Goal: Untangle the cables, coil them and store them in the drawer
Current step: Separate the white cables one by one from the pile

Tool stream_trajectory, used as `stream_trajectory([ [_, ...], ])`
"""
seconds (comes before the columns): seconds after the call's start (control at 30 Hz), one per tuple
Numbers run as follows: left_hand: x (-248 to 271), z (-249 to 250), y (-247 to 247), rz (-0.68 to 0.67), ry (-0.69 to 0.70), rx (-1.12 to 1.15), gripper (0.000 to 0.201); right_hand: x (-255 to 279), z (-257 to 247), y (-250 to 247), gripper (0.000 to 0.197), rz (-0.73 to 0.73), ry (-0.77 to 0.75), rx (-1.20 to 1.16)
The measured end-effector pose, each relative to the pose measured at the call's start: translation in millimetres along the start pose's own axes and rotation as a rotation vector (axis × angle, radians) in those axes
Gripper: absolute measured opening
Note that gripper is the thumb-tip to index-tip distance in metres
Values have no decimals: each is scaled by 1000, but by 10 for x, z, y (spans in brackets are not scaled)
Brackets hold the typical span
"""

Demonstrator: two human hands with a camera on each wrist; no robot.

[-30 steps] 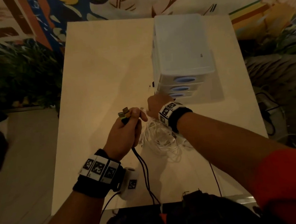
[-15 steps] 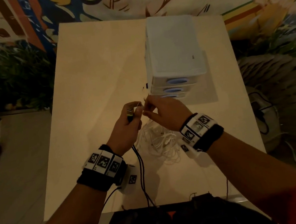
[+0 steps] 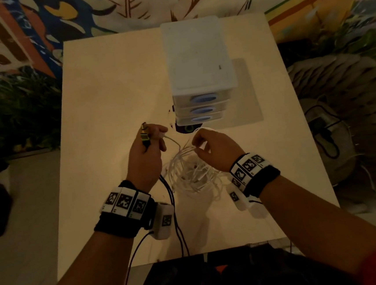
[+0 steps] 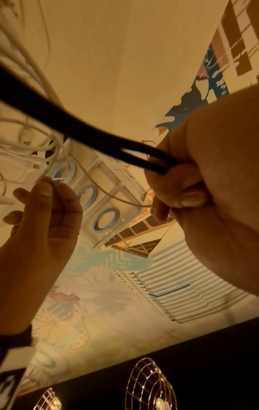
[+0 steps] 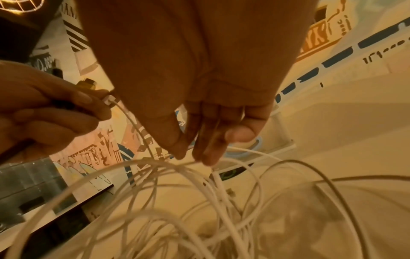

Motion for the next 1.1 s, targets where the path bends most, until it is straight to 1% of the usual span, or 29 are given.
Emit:
stream_trajectory([
  [0.1,25,-7,-42,18,-14,47,28,-9,-2,-3,15,39,5,16],
  [0.17,48,23,-52,28,-14,67,29,-13,-33,-6,18,59,-18,16],
  [0.23,60,51,-55,29,-18,92,29,0,-91,-6,26,72,-64,32],
  [0.33,60,57,-26,-1,-39,144,30,5,-263,36,36,38,-151,52],
  [0.43,59,90,66,-88,-39,150,31,-61,-408,88,29,1,-210,40],
  [0.5,51,112,94,-115,-18,116,31,-114,-422,76,26,9,-214,35],
  [0.6,15,61,9,-49,-23,98,31,-127,-293,-22,30,15,-129,-12],
  [0.67,-2,3,-85,10,-41,100,31,-51,-285,-105,23,58,-158,-2],
  [0.73,-10,-58,-158,41,-77,113,31,46,-321,-68,19,28,-186,48],
  [0.8,-18,-101,-192,44,-115,143,31,111,-324,115,28,-82,-161,128],
  [0.9,-34,-114,-197,33,-149,193,31,109,-152,443,49,-289,5,262],
  [0.93,-35,-115,-193,27,-155,205,31,85,-74,525,53,-325,62,288],
  [1.0,-30,-117,-177,13,-166,221,31,20,6,597,54,-317,125,294],
  [1.1,-17,-133,-164,-1,-181,244,30,-54,-22,640,50,-309,151,156],
])
Point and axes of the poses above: each hand's wrist, its own x-axis away from the middle knuckle, its own y-axis out of the palm, z = x × y, the point moved 9 cm from there along -x, towards the middle knuckle, and after that the axes turned 1 degree about z, right-handed, at the moved point
